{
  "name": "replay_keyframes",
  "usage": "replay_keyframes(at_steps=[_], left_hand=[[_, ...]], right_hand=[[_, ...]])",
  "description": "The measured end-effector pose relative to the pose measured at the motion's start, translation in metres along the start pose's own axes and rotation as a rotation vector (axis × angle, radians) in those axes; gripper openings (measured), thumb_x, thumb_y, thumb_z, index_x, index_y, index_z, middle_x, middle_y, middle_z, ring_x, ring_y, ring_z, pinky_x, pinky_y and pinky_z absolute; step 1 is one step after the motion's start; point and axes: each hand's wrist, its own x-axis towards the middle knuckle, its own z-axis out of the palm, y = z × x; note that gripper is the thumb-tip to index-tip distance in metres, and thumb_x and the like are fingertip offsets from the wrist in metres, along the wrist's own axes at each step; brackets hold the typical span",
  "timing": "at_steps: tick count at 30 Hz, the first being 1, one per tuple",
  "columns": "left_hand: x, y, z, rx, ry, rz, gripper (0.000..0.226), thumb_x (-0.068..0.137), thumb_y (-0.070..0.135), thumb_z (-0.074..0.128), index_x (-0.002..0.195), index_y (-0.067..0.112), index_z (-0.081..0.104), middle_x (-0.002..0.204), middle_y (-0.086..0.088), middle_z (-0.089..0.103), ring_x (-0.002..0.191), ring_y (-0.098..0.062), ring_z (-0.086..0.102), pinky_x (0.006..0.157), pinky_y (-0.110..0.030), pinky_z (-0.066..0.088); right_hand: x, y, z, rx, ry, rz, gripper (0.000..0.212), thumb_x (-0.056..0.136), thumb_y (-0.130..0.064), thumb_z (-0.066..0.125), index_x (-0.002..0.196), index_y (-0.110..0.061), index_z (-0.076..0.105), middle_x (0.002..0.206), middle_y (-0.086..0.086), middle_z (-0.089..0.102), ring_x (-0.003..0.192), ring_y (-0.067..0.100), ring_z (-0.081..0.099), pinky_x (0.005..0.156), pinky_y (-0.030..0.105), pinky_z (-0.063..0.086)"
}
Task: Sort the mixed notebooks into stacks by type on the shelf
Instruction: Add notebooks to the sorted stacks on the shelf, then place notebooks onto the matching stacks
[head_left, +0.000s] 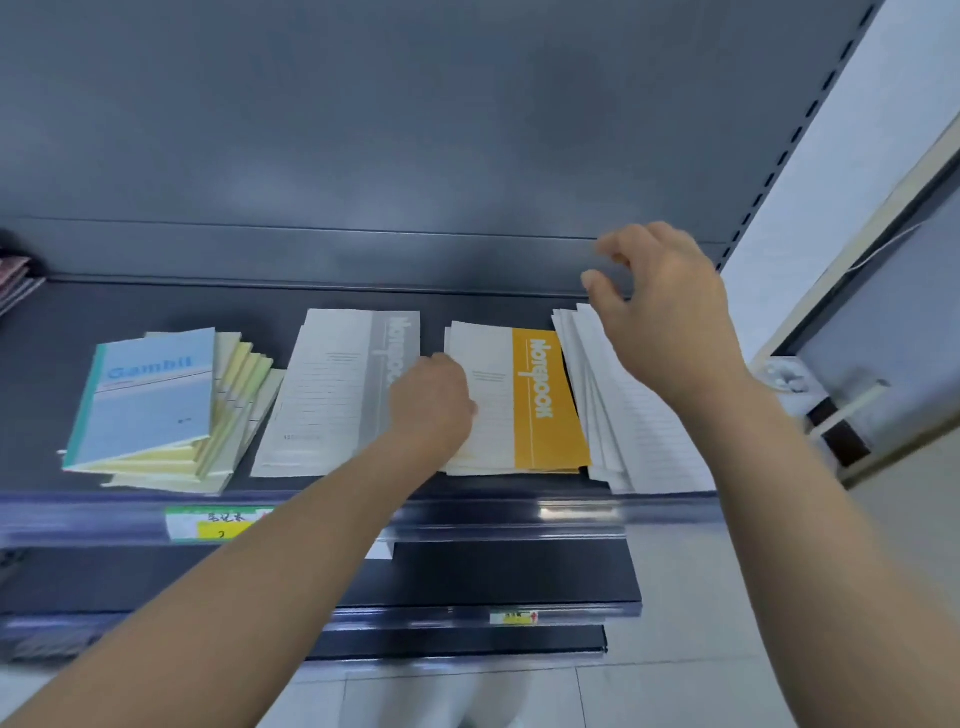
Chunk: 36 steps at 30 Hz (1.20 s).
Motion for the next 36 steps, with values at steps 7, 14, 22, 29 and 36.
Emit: replay_keyframes(at_steps=[7, 14, 22, 29, 36], left_hand=[[-0.019, -0.053, -0.076, 0.034, 0.395, 0.158, 0.033, 0.095, 0.029, 0.048, 0.121, 0.008, 0.046, 0.120, -0.012, 0.050, 0.111, -0.031, 0.046, 0.088, -0.037, 0.035], [-0.081, -0.190, -0.160, -0.006, 0.823, 0.240, 0.024, 0.080, 0.018, 0.054, 0.097, 0.002, 0.060, 0.092, -0.018, 0.059, 0.084, -0.039, 0.055, 0.071, -0.046, 0.045], [-0.157, -0.359, -0.207, 0.026, 0.920, 0.119, 0.025, 0.082, 0.019, 0.056, 0.099, 0.001, 0.061, 0.091, -0.017, 0.060, 0.082, -0.039, 0.055, 0.073, -0.047, 0.047], [-0.188, -0.468, -0.226, 0.006, 0.951, 0.028, 0.026, 0.083, 0.020, 0.057, 0.102, 0.002, 0.060, 0.094, -0.014, 0.061, 0.085, -0.035, 0.055, 0.075, -0.044, 0.045], [-0.156, -0.527, -0.223, -0.029, 0.931, -0.023, 0.026, 0.083, 0.018, 0.059, 0.103, 0.002, 0.060, 0.095, -0.015, 0.060, 0.088, -0.036, 0.056, 0.076, -0.047, 0.048]], right_hand=[[0.014, -0.070, 0.003, 0.076, 0.004, -0.170, 0.030, 0.093, -0.023, 0.052, 0.118, -0.008, 0.056, 0.116, 0.011, 0.058, 0.111, 0.028, 0.048, 0.091, 0.035, 0.036], [0.017, -0.213, 0.018, 0.166, -0.003, -0.376, 0.030, 0.094, -0.023, 0.050, 0.121, -0.012, 0.054, 0.124, 0.004, 0.053, 0.117, 0.024, 0.042, 0.095, 0.033, 0.033], [-0.008, -0.402, 0.042, 0.275, 0.064, -0.482, 0.029, 0.094, -0.024, 0.050, 0.120, -0.011, 0.054, 0.121, 0.005, 0.054, 0.112, 0.025, 0.044, 0.091, 0.033, 0.034], [-0.019, -0.511, 0.071, 0.299, 0.056, -0.525, 0.026, 0.094, -0.019, 0.051, 0.117, -0.009, 0.055, 0.121, 0.008, 0.055, 0.111, 0.027, 0.046, 0.089, 0.035, 0.036], [0.012, -0.546, 0.107, 0.255, 0.039, -0.511, 0.028, 0.094, -0.020, 0.051, 0.119, -0.010, 0.055, 0.122, 0.008, 0.055, 0.111, 0.026, 0.046, 0.089, 0.035, 0.036]])
